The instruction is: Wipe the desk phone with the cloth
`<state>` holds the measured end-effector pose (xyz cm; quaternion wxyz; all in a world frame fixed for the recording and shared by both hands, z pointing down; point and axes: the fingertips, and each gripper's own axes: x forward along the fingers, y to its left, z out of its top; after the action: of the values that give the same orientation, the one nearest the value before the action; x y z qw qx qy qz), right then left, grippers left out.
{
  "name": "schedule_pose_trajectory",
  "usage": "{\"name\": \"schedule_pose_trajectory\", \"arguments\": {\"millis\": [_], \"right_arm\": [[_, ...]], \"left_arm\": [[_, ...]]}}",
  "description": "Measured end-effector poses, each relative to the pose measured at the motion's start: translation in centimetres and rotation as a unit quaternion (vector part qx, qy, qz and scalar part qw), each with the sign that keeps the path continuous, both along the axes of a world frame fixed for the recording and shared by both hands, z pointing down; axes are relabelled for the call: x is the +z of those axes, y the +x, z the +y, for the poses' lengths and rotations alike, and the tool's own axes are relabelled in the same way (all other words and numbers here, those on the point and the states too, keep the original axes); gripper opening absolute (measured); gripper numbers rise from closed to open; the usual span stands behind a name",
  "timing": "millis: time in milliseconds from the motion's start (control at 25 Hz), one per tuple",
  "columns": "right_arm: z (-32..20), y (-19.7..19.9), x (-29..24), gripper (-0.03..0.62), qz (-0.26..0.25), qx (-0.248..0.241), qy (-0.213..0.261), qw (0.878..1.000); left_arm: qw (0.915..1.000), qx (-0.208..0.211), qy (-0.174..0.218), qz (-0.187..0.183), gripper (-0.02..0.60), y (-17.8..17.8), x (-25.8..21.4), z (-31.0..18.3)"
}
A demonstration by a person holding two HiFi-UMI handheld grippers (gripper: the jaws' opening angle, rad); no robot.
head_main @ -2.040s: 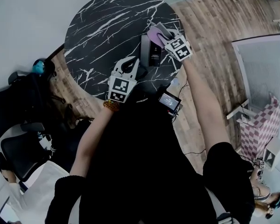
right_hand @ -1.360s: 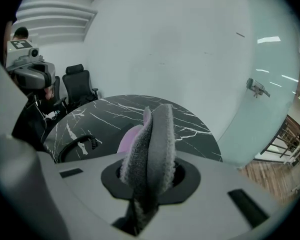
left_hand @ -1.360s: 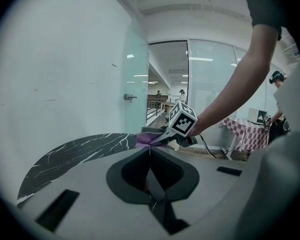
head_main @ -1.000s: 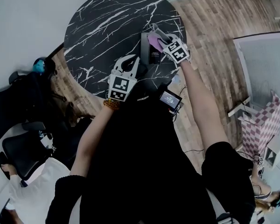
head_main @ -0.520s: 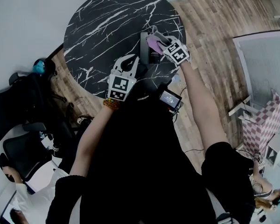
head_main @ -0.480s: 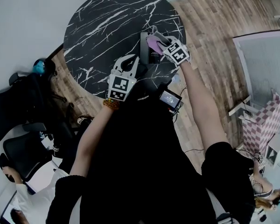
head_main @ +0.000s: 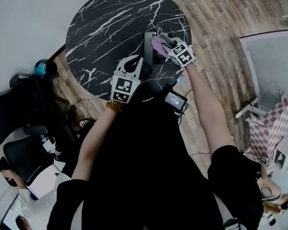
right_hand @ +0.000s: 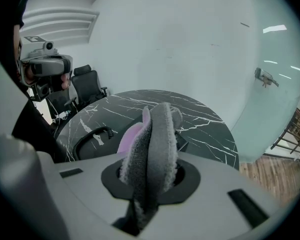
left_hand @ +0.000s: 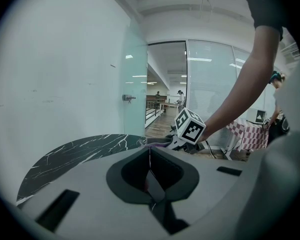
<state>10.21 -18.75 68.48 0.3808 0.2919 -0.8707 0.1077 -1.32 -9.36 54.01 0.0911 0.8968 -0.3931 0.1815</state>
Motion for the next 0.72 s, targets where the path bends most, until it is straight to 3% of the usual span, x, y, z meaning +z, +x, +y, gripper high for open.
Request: {"name": "schedule_pose_trajectory", "arguments": {"millis": [720], "right_arm": [[2.9,-0.2,1.4,0.066,-0.016,-0.007,-0.024,1.0]], "left_arm": [[1.0,0.007,-0.003,0.001,0.016,0.5,0.1,0.0]]}}
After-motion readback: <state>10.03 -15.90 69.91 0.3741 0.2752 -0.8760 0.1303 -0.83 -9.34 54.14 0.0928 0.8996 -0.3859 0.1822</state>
